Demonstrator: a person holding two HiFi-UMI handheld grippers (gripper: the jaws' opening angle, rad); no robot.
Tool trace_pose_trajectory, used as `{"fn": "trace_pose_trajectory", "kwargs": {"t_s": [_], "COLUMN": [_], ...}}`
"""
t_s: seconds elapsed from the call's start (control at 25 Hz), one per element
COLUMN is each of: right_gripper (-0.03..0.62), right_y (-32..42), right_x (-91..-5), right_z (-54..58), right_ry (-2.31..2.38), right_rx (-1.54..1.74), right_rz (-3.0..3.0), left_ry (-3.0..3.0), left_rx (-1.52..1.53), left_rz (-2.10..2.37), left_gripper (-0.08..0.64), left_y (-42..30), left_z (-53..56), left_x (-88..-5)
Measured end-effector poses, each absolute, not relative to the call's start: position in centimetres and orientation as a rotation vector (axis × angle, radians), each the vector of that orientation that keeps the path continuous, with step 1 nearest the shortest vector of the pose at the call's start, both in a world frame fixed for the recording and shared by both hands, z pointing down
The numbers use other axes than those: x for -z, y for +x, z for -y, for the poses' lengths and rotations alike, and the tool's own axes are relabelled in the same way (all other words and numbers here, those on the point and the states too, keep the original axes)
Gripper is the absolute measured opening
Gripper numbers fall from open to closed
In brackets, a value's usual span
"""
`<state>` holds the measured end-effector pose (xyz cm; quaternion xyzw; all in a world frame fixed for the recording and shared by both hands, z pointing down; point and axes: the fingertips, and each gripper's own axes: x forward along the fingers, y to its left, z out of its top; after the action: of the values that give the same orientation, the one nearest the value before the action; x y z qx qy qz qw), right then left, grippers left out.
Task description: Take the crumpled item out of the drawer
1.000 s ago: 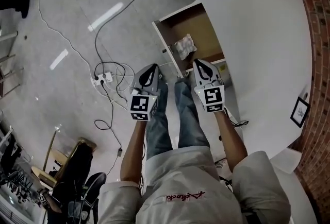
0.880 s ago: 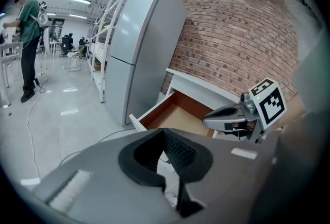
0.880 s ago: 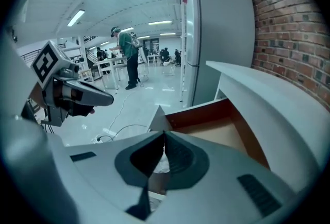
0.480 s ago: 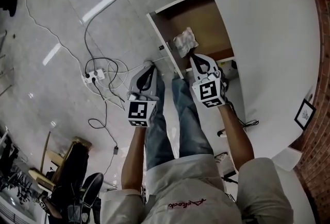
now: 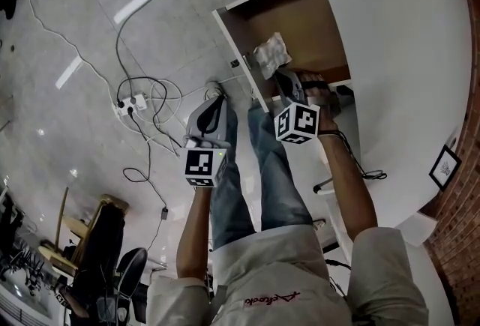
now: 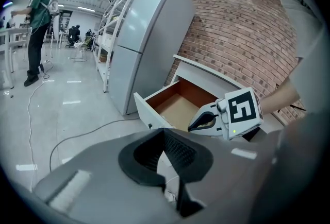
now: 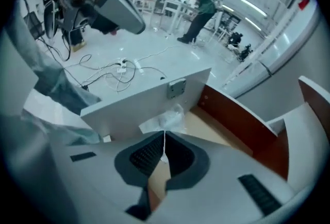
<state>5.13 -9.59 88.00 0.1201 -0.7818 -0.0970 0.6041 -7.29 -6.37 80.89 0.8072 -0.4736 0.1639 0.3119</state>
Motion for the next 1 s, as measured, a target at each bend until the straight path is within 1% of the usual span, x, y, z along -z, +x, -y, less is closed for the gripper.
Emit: {"fn": "trace_pose_trajectory", "kwargs": {"t_s": [0.12, 0.32, 0.36, 0.4, 0.44, 0.52, 1.0], "right_gripper": [0.014, 0.017, 0.037, 0.101, 0.125, 0.146, 0.147], "right_y": [5.8, 6.7, 6.7, 6.8, 6.8, 6.8, 6.2], "right_x": [-89.2, -91.4, -91.8, -92.2, -92.6, -93.3, -95.2], "right_z": [9.1, 9.1, 9.1, 9.1, 9.2, 9.3, 10.0], "right_ry": [0.196, 0.145, 0.135, 0.126, 0.117, 0.100, 0.063], "right_rx": [0.250, 0.159, 0.140, 0.127, 0.119, 0.113, 0.187], "right_rz": [1.732, 1.667, 1.659, 1.651, 1.643, 1.629, 1.569], "left_ry": [2.124, 2.121, 2.120, 2.119, 2.118, 2.116, 2.101], "left_rx": [-0.424, -0.415, -0.414, -0.412, -0.412, -0.412, -0.404], "left_rz": [1.252, 1.258, 1.259, 1.260, 1.261, 1.264, 1.280], "left_gripper": [0.009, 0.009, 0.009, 0.009, 0.009, 0.009, 0.009], "left_y": [-7.3, -7.5, -7.6, -7.6, -7.7, -7.8, -8.6], "left_z": [6.4, 6.9, 6.9, 6.9, 6.9, 7.0, 7.1], "left_x": [-80.9, -81.2, -81.3, -81.4, -81.5, -81.5, -81.6]}}
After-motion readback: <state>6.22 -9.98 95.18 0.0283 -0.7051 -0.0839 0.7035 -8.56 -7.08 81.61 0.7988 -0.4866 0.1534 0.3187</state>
